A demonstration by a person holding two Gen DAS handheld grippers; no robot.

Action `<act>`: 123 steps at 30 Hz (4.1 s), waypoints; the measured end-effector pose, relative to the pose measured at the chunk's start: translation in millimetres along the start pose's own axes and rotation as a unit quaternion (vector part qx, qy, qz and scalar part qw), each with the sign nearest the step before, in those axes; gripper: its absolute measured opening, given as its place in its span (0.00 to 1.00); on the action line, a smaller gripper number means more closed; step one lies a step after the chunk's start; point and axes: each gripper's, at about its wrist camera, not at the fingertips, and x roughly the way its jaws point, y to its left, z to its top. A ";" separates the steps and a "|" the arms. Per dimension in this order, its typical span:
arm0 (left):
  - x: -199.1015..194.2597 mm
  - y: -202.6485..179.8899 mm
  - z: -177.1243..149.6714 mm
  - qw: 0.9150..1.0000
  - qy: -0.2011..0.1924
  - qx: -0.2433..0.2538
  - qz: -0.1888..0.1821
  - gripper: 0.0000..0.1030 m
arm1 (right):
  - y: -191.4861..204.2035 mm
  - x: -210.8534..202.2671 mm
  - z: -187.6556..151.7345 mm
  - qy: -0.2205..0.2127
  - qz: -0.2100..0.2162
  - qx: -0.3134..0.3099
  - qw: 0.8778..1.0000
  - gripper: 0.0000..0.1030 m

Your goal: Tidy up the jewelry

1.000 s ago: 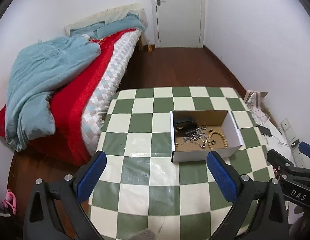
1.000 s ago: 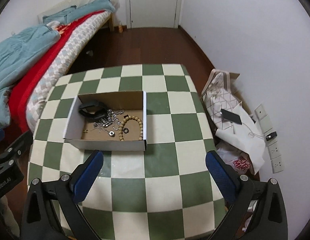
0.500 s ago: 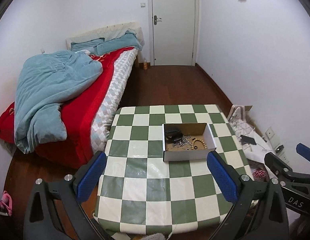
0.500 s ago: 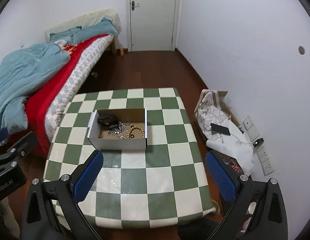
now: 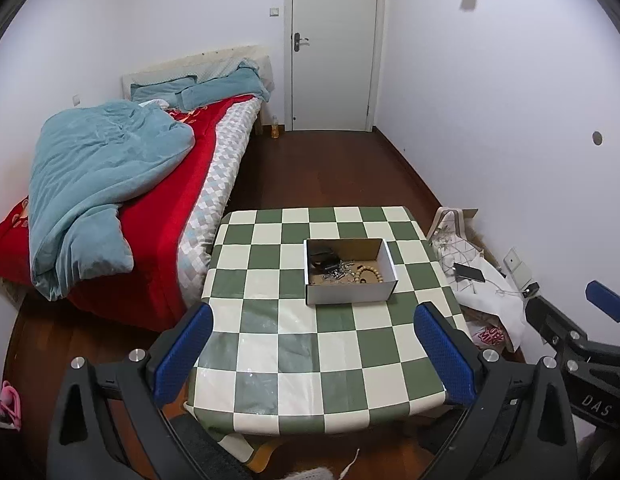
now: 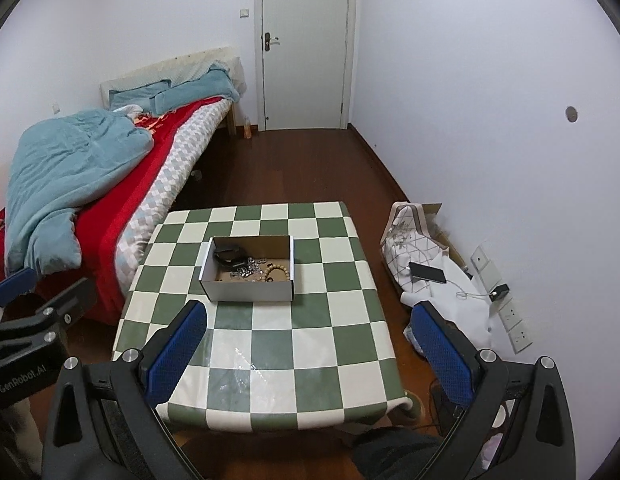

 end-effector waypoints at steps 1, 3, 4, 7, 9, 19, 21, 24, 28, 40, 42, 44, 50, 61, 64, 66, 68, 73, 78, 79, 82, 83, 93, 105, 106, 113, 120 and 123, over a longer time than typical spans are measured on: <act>-1.5 -0.2 0.8 1.000 0.000 0.000 0.000 1.00 | -1.2 -4.4 -0.4 -0.001 0.001 0.001 1.000 1.00; -4.3 -1.2 2.7 1.000 0.000 -0.001 0.003 1.00 | -2.4 -11.1 -0.6 0.000 0.001 0.002 1.000 1.00; -4.6 -0.9 3.6 1.000 0.000 -0.002 0.005 1.00 | -3.2 -13.7 -0.8 0.001 0.003 0.002 1.000 1.00; -4.0 1.0 7.0 1.000 0.001 -0.005 0.013 1.00 | -5.1 -18.5 0.9 0.003 0.005 0.001 1.000 1.00; 0.0 2.6 12.4 1.000 0.003 -0.009 0.021 1.00 | -7.3 -18.6 4.0 0.006 0.009 0.004 1.000 1.00; 37.9 6.4 42.4 0.999 0.021 -0.014 0.045 1.00 | -7.0 11.1 33.4 0.011 0.002 0.005 1.000 1.00; 46.4 6.9 48.8 0.998 0.024 -0.015 0.052 1.00 | -4.7 19.6 40.1 0.012 -0.002 0.003 1.000 1.00; 57.3 6.9 56.5 0.998 0.030 -0.014 0.053 1.00 | -1.5 35.7 49.9 0.019 -0.002 0.004 1.000 1.00; 68.9 6.9 63.5 0.998 0.037 -0.012 0.055 1.00 | 2.7 55.8 60.9 0.030 -0.008 0.001 1.000 1.00; 103.3 9.1 71.8 0.996 0.068 -0.019 0.061 1.00 | 11.8 106.8 81.7 0.069 -0.010 -0.011 0.997 1.00; 106.5 8.9 70.9 0.995 0.070 -0.019 0.063 1.00 | 13.0 112.8 83.9 0.074 -0.012 -0.013 0.997 1.00; 108.2 10.2 71.0 0.995 0.074 -0.020 0.062 1.00 | 14.3 117.0 85.4 0.078 -0.010 -0.016 0.997 1.00; 110.4 12.3 70.6 0.995 0.075 -0.021 0.065 1.00 | 19.2 126.2 86.8 0.088 -0.010 -0.025 0.996 1.00; 106.3 16.8 69.9 0.995 0.068 -0.026 0.069 1.00 | 23.6 126.8 87.3 0.092 -0.005 -0.029 0.995 1.00; 105.6 18.4 68.6 0.995 0.070 -0.026 0.069 1.00 | 26.0 125.6 86.8 0.091 -0.004 -0.033 0.995 1.00; 105.3 19.6 67.9 0.995 0.070 -0.026 0.070 1.00 | 27.7 125.8 85.6 0.092 -0.003 -0.034 0.995 1.00; 104.2 21.1 66.4 0.995 0.071 -0.026 0.071 1.00 | 28.8 126.7 84.9 0.094 -0.001 -0.035 0.995 1.00; 104.5 22.4 66.0 0.994 0.070 -0.026 0.074 1.00 | 30.0 127.4 85.0 0.096 0.003 -0.037 0.995 1.00; 103.5 23.0 64.4 0.995 0.070 -0.024 0.070 1.00 | 28.9 126.4 85.4 0.094 0.003 -0.036 0.995 1.00; 103.0 23.4 64.3 0.995 0.069 -0.024 0.069 1.00 | 28.5 126.1 85.4 0.094 0.003 -0.036 0.995 1.00; 101.7 23.8 63.4 0.995 0.067 -0.023 0.070 1.00 | 27.4 125.3 85.8 0.093 0.002 -0.035 0.995 1.00; 101.4 23.3 62.9 0.995 0.067 -0.022 0.070 1.00 | 26.9 125.1 86.0 0.093 0.001 -0.034 0.995 1.00; 95.2 22.3 66.0 0.996 0.056 -0.018 0.073 1.00 | 25.6 123.2 87.3 0.093 0.001 -0.031 0.995 1.00; 94.0 21.6 66.4 0.996 0.054 -0.017 0.075 1.00 | 25.2 121.3 90.1 0.091 0.000 -0.029 0.995 1.00; 94.2 21.0 66.4 0.996 0.054 -0.017 0.074 1.00 | 25.6 121.3 90.6 0.091 0.000 -0.030 0.995 1.00; 94.2 21.0 66.3 0.996 0.054 -0.017 0.075 1.00 | 25.4 120.3 91.6 0.091 -0.002 -0.029 0.995 1.00; 94.1 21.2 66.3 0.996 0.055 -0.017 0.075 1.00 | 25.3 118.7 93.5 0.088 -0.002 -0.028 0.996 1.00; 94.0 22.2 66.3 0.995 0.056 -0.017 0.075 1.00 | 25.7 117.1 95.2 0.087 -0.003 -0.028 0.996 1.00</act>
